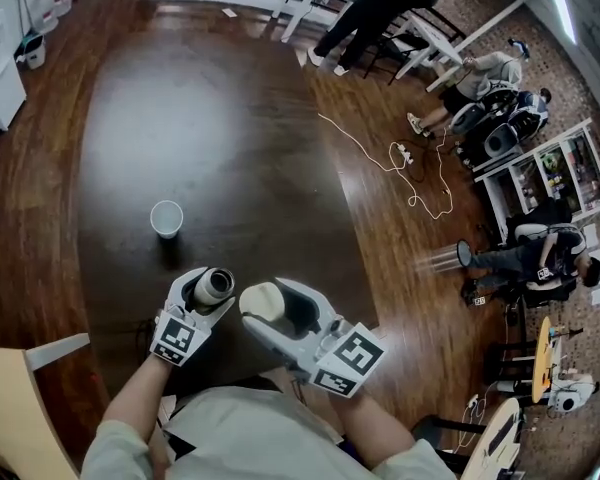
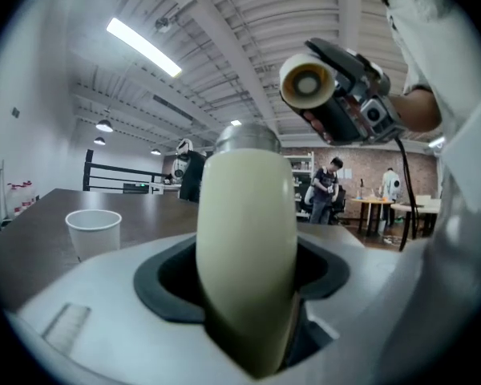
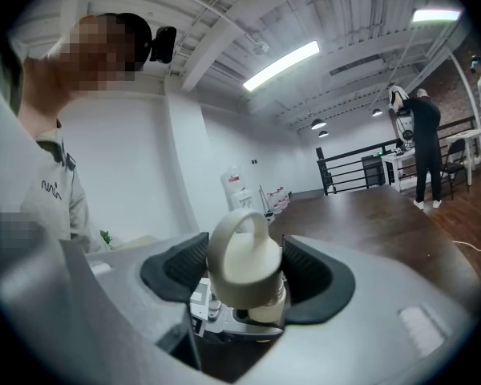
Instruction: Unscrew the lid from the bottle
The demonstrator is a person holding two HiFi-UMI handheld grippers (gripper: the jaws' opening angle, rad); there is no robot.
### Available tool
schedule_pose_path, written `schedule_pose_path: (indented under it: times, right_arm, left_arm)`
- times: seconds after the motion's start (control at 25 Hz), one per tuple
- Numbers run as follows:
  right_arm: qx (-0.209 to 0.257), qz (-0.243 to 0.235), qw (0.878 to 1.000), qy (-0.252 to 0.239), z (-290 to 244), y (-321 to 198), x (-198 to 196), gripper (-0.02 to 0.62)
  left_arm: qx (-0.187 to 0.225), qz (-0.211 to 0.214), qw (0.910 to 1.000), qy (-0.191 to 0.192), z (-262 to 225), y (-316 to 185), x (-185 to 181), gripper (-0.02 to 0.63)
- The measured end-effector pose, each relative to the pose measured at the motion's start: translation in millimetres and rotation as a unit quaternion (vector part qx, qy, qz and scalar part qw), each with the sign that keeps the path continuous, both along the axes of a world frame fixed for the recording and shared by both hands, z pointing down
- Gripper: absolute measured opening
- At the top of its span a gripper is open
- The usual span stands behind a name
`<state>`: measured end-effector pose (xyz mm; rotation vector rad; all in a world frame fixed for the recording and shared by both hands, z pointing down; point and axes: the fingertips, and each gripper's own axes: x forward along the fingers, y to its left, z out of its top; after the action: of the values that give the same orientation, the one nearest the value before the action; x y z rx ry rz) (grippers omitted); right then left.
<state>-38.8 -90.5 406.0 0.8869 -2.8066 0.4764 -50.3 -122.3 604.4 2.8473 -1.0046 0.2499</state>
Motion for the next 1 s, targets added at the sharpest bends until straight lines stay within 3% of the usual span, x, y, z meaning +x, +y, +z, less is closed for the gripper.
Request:
schedule_pose_path:
  times: [0.28,0.56,0.8,1.0]
  right_arm:
    - [-0.003,0.001,1.0,0.003,6.3,2.5,-6.2,0.285]
    - [-0.005,0.001,1.0,-0.009,10.7,4.6,-10.1,0.285]
    - [-0.011,0.011,1.0,0.01,39.4,4.1,-9.4,0.285]
    - [-0.024,0.029,0.999,0.018,58.3,1.0,-1.3,0.285]
  left_arm:
    - [-0.01,0.011,0.9999,-0.002,12.1,2.0,-3.1,0.314]
    - [-0.037,0.032,0.9978,-0.045,19.7,13.3,-10.8,0.316]
    - [-0.046,0.044,0.9952,-0.074,27.4,18.3,-10.2,0.321]
    - [-0.055,0.046,0.9943,-0.078,26.1,20.2,-12.5,0.34]
